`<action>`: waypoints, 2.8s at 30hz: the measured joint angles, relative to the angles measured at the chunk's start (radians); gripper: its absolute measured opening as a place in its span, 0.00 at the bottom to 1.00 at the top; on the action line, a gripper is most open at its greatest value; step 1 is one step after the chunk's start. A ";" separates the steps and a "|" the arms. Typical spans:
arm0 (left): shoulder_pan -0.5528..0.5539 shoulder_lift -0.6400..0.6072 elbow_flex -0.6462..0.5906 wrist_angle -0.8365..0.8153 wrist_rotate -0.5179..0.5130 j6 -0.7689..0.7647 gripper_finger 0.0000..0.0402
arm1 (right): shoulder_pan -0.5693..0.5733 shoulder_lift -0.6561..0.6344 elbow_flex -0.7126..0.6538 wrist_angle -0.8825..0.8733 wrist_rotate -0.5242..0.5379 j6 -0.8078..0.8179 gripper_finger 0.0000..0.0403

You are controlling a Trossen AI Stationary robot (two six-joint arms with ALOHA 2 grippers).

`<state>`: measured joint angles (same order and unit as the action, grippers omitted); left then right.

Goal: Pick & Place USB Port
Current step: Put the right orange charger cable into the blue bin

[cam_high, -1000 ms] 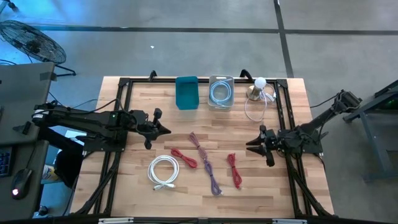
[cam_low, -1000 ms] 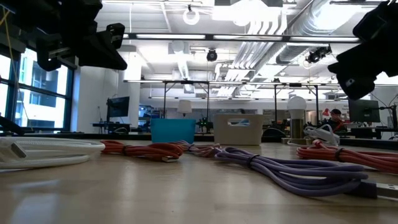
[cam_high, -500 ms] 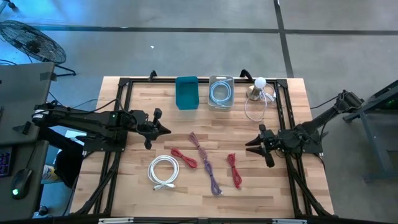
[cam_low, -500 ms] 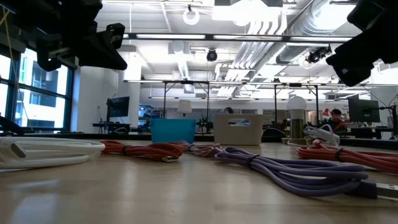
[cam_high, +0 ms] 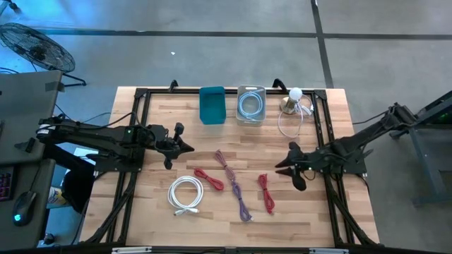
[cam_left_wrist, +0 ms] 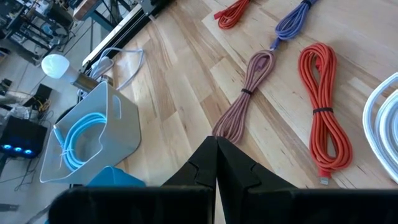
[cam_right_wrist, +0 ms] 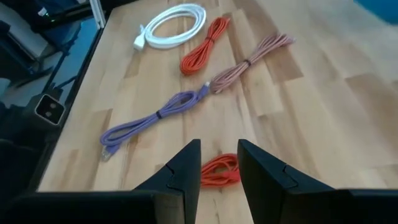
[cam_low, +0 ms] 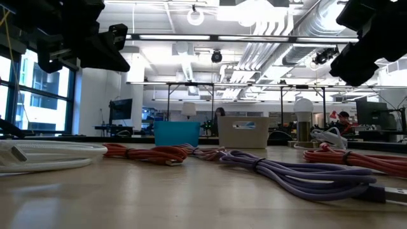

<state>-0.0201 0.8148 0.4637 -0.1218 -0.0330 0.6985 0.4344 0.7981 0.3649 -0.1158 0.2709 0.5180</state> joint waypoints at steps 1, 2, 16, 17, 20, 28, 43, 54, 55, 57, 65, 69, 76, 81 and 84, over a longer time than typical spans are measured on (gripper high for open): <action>0.000 0.000 0.000 0.000 0.000 0.000 0.00 | -0.004 0.009 0.002 0.000 -0.013 0.005 0.24; 0.000 0.000 0.000 0.000 0.000 0.000 0.00 | -0.008 0.018 0.004 0.000 -0.022 0.008 0.24; 0.000 0.000 0.000 -0.001 0.000 0.000 0.00 | -0.018 0.106 0.010 0.027 -0.016 0.019 0.24; 0.000 0.000 0.000 0.000 0.000 0.000 0.00 | -0.019 0.114 0.010 0.027 -0.016 0.033 0.24; 0.000 0.000 0.000 0.000 0.000 -0.001 0.00 | -0.023 0.146 0.010 0.027 -0.016 0.059 0.24; 0.000 0.000 0.000 0.000 0.000 -0.001 0.00 | -0.023 0.225 0.010 0.081 -0.038 0.077 0.26; 0.000 0.000 0.000 0.000 0.000 -0.002 0.00 | -0.022 0.232 0.010 0.117 -0.069 0.085 0.45; 0.000 0.000 0.000 0.000 0.000 -0.002 0.00 | -0.022 0.237 0.132 -0.088 -0.072 -0.005 0.38; 0.000 0.000 0.000 0.000 -0.001 -0.001 0.00 | -0.022 0.244 0.154 -0.124 -0.072 -0.004 0.38; 0.000 0.000 0.000 0.001 -0.001 -0.001 0.00 | -0.022 0.263 0.189 -0.183 -0.075 0.002 0.36; 0.000 0.000 0.000 0.001 -0.001 0.001 0.00 | -0.022 0.394 0.272 -0.249 -0.099 0.069 0.40; 0.000 0.000 0.000 0.000 -0.001 0.003 0.00 | -0.022 0.457 0.278 -0.252 -0.147 0.113 0.45; 0.000 0.000 0.000 -0.008 0.001 0.004 0.00 | -0.022 0.522 0.278 -0.155 -0.198 0.137 0.48; 0.000 0.000 0.000 -0.008 0.006 0.003 0.00 | -0.022 0.551 0.278 -0.149 -0.222 0.170 0.47; 0.000 0.000 0.000 -0.008 0.006 0.003 0.00 | -0.022 0.568 0.278 -0.149 -0.227 0.199 0.47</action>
<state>-0.0200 0.8150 0.4633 -0.1299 -0.0265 0.7017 0.4126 1.3656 0.6426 -0.2649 0.0435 0.7166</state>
